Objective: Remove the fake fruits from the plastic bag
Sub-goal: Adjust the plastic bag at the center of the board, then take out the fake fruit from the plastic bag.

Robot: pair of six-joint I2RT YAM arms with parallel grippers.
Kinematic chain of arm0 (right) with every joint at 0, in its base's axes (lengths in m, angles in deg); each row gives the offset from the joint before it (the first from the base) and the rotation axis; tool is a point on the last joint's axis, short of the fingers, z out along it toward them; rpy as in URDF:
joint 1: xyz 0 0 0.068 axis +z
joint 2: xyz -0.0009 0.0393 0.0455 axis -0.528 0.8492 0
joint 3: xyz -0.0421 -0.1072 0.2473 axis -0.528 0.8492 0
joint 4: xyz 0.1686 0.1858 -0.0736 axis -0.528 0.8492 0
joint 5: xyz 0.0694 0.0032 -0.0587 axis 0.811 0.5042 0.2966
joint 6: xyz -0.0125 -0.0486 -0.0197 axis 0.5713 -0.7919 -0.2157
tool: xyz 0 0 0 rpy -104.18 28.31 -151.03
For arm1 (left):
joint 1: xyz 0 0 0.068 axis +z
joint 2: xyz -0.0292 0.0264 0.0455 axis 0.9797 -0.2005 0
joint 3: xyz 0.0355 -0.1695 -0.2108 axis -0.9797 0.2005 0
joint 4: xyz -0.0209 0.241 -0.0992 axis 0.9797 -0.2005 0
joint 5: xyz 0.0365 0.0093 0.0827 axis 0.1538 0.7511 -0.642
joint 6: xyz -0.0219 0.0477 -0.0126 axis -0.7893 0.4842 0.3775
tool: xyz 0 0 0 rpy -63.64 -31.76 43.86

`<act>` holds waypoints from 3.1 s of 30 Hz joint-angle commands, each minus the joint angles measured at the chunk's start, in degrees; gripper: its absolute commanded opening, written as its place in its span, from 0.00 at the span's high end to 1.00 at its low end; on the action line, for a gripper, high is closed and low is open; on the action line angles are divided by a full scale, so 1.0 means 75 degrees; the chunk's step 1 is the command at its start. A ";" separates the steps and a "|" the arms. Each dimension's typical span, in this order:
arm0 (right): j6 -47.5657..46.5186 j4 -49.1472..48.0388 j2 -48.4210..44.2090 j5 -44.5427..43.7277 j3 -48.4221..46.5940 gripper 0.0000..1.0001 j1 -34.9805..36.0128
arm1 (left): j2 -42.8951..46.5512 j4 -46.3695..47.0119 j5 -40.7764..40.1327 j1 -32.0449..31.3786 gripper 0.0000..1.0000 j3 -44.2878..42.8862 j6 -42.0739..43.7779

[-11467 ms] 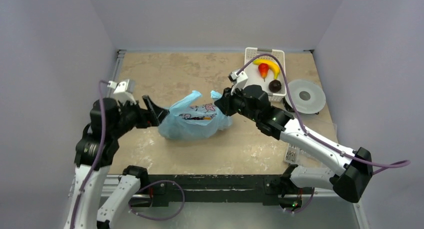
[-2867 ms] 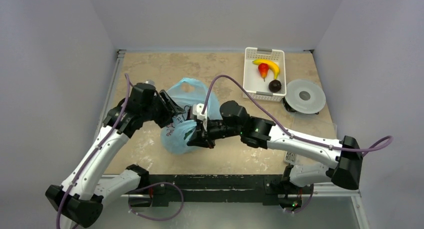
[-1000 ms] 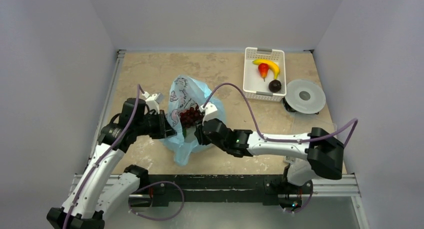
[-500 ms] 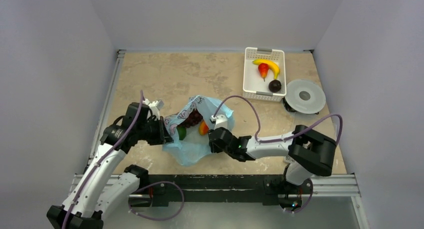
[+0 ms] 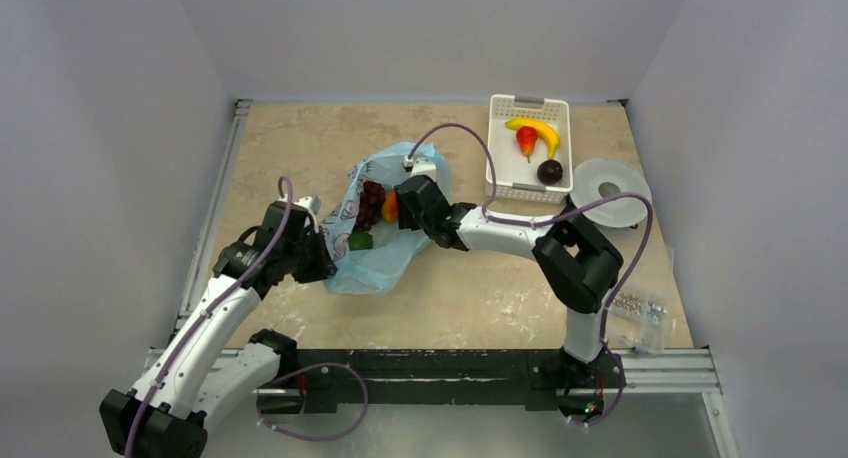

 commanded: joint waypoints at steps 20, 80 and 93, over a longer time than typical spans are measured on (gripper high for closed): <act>-0.0065 -0.2023 0.0252 0.3047 0.0619 0.72 0.1970 | 0.1053 -0.0816 -0.1813 -0.0014 1.00 0.0686 -0.2097; 0.0257 -0.1557 0.1278 0.1459 -0.1018 0.10 0.1369 | 0.0545 0.0699 -0.2116 -0.0027 1.00 -0.0740 0.3472; 0.0362 -0.1349 0.1348 0.1420 -0.1240 0.63 0.1372 | 0.0552 0.0902 -0.1401 -0.0039 1.00 -0.0601 0.3524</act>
